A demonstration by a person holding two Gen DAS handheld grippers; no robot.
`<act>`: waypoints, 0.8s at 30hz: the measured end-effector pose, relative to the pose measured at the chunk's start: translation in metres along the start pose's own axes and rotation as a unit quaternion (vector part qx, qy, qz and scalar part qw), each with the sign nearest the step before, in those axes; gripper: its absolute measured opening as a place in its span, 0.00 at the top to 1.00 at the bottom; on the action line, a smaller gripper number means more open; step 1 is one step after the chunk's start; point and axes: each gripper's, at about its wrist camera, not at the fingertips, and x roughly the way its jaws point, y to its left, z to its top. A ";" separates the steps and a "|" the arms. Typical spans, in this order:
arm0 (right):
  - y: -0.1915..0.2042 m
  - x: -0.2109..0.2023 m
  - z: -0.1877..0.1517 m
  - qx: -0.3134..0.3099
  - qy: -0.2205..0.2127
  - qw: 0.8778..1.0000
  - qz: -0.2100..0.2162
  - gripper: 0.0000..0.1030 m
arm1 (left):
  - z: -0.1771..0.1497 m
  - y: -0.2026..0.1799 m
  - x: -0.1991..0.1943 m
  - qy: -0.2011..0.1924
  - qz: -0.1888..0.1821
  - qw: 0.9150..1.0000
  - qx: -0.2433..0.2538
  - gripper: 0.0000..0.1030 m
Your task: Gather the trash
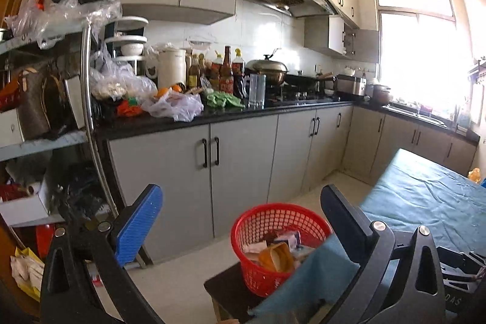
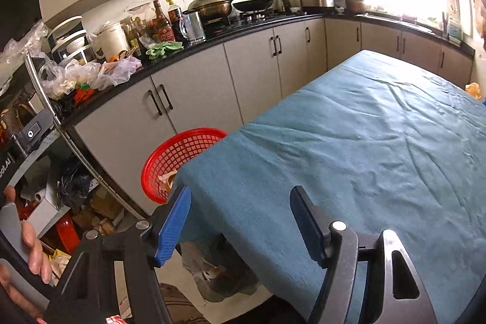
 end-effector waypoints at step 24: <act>0.001 0.012 -0.027 -0.026 0.022 0.998 -0.044 0.25 | -0.074 -0.021 0.040 0.148 0.036 0.986 0.064 0.00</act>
